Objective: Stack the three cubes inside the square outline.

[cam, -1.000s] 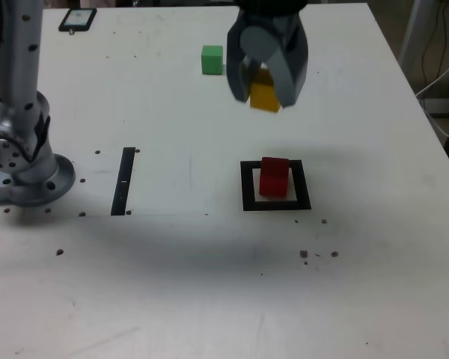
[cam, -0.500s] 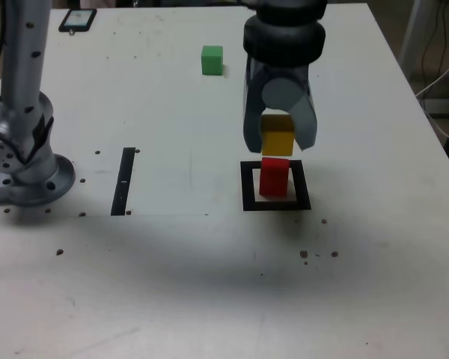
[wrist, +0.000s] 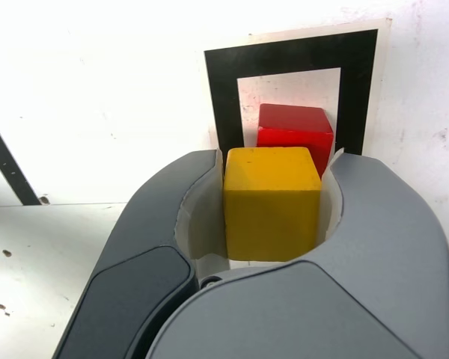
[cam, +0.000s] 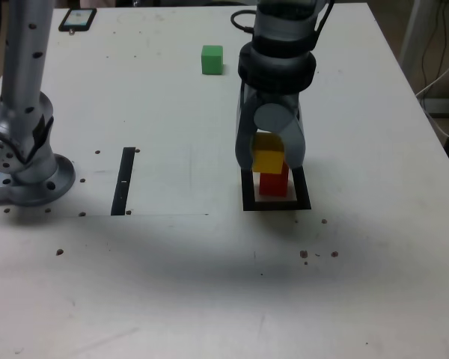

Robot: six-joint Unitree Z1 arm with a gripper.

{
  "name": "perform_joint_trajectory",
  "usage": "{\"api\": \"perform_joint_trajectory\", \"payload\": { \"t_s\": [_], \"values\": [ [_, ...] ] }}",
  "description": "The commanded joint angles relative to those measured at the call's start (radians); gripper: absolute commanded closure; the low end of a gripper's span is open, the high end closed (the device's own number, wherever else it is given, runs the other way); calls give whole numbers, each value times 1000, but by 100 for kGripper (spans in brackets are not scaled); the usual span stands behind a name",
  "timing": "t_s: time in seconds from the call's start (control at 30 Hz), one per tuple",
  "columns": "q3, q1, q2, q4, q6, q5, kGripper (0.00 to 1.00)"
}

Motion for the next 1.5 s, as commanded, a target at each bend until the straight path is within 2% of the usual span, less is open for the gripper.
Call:
{"api": "perform_joint_trajectory", "payload": {
  "t_s": [0.0,0.2,0.3,0.53,0.63,0.83,1.07,1.2,1.37,1.47],
  "values": [
    [4,-2,-3,-8,4,-1,73],
    [10,-2,-9,-18,15,12,71],
    [16,-1,-15,-21,18,21,64],
    [53,-2,-22,-42,25,8,30],
    [62,-2,-22,-68,37,2,21],
    [61,-2,-21,-102,58,10,17],
    [71,-2,-21,-107,58,19,5],
    [77,-2,-31,-99,55,27,2],
    [88,11,-78,-87,53,57,1],
    [98,59,-136,-58,74,80,0]
  ]
}}
